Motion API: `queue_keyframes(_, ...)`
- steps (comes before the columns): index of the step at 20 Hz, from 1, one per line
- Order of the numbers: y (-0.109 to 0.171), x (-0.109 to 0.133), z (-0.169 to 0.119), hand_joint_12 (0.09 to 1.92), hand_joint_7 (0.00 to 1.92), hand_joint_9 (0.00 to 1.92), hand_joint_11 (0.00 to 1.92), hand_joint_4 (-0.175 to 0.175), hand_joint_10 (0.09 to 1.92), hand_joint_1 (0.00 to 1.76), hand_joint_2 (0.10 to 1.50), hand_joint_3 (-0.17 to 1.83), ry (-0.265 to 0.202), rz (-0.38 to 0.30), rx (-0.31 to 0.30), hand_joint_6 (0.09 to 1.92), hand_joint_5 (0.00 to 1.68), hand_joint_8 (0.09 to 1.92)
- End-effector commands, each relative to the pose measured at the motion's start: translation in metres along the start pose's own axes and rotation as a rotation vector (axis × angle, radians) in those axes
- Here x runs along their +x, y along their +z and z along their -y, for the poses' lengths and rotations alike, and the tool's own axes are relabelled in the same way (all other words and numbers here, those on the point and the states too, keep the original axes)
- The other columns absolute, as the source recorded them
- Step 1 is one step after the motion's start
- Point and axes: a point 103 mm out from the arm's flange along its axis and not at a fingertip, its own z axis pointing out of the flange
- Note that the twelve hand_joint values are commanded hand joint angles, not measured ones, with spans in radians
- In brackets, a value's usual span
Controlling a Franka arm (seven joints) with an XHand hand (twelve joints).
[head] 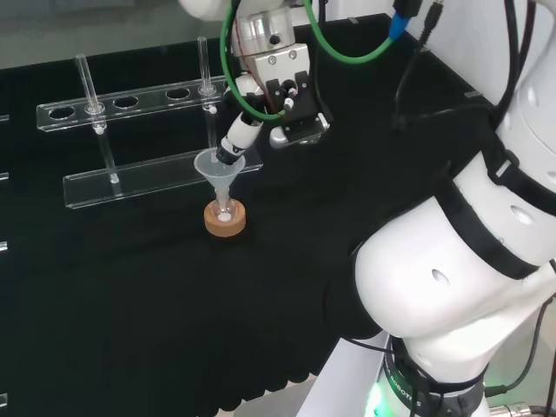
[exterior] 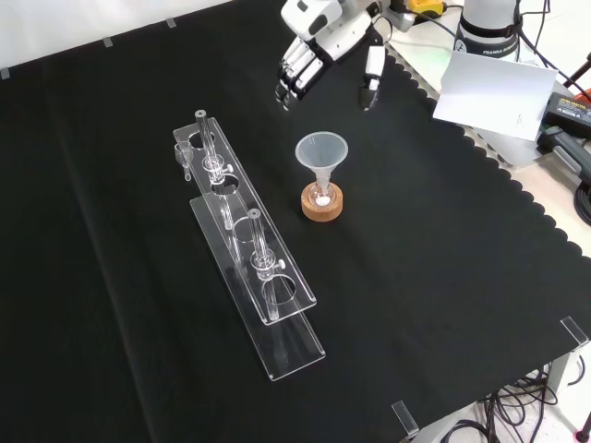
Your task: Remove the funnel from the round-bottom flask.
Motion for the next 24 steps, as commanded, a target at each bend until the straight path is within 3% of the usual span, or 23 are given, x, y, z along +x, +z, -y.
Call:
queue_keyframes(1, 0.002, 0.024, -0.015, 1.50, 0.00, 0.03, 0.27, -0.049, 0.86, 0.73, 0.81, -0.17, -0.055, 0.044, 0.060, 0.09, 0.04, 0.18)
queue_keyframes(12, 0.012, 0.035, -0.039, 1.51, 0.00, 0.00, 0.27, -0.048, 0.85, 0.81, 0.81, -0.17, -0.087, 0.051, 0.104, 0.09, 0.01, 0.09)
queue_keyframes(24, 0.024, 0.028, -0.060, 1.51, 0.00, 0.00, 0.26, -0.047, 0.84, 0.79, 0.81, -0.17, -0.084, 0.052, 0.133, 0.09, 0.02, 0.09)
